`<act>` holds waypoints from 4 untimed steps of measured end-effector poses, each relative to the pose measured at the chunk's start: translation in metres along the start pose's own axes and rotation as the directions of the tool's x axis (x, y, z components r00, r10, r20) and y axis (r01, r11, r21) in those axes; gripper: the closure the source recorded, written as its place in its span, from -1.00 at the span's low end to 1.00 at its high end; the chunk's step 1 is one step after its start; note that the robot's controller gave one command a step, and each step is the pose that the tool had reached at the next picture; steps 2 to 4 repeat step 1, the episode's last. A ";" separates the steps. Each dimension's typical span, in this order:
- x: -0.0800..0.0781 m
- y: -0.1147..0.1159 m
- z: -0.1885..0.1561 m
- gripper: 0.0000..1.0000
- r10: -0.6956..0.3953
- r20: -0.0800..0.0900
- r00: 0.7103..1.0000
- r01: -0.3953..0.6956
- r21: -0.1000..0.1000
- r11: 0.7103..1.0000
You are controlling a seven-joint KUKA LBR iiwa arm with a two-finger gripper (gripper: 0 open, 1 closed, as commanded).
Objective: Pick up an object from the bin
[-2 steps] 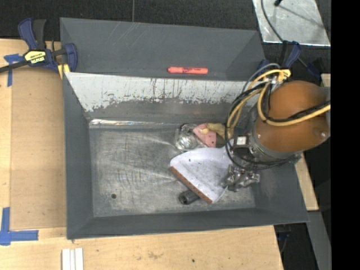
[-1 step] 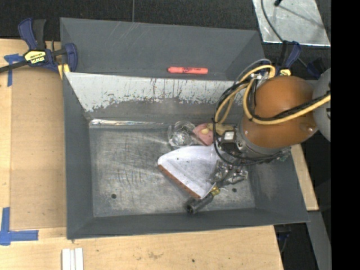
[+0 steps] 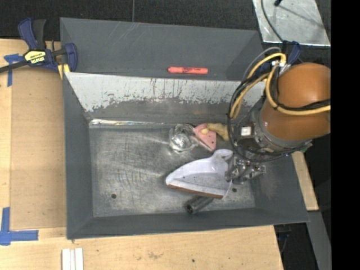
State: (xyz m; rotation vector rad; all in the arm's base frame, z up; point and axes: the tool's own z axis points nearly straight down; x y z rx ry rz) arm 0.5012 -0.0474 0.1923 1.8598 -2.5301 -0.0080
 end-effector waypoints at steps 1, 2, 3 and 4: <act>0.031 0.002 -0.014 1.00 0.031 0.001 1.000 -0.031 0.012 0.999; 0.031 0.002 -0.014 1.00 0.031 0.001 1.000 -0.031 0.012 0.999; 0.031 0.002 -0.014 1.00 0.031 0.001 1.000 -0.031 0.012 0.999; 0.031 0.002 -0.014 1.00 0.031 0.001 1.000 -0.031 0.012 0.999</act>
Offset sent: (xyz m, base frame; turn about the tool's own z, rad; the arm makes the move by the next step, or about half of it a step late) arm 0.0154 0.0674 -0.0582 -0.0117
